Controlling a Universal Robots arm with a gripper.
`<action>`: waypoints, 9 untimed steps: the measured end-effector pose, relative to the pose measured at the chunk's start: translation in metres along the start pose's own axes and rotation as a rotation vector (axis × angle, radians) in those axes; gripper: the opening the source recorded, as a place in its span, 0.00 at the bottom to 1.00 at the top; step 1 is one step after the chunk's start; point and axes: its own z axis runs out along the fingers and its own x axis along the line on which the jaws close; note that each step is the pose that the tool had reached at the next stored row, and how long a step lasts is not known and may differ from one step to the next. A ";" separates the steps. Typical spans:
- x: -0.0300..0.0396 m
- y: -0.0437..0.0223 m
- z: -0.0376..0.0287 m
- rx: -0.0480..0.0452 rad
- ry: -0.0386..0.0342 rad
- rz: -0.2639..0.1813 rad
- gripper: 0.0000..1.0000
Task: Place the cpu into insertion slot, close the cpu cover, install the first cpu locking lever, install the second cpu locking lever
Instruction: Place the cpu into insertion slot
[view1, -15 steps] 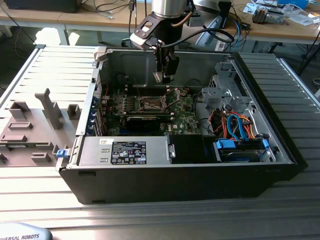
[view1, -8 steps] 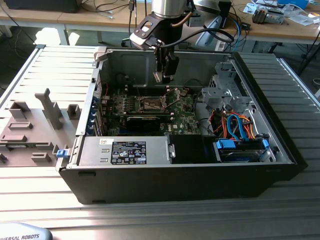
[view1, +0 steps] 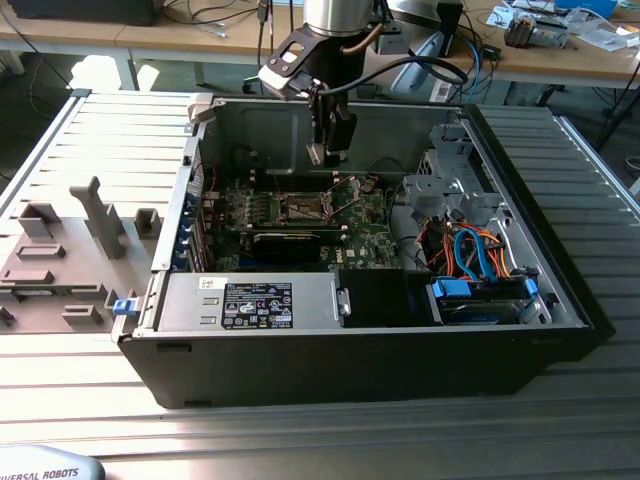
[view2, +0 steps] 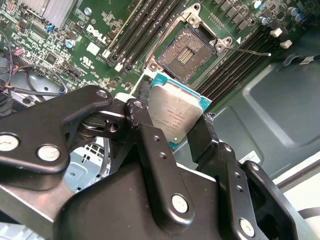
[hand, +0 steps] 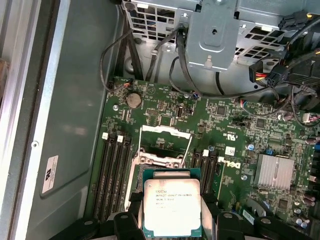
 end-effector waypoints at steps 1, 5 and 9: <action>0.0000 0.0000 0.0000 0.0001 -0.0002 0.003 0.54; 0.0000 0.0000 0.0000 0.0002 -0.0006 0.014 0.54; 0.0000 0.0000 0.0000 0.0003 -0.0009 0.025 0.54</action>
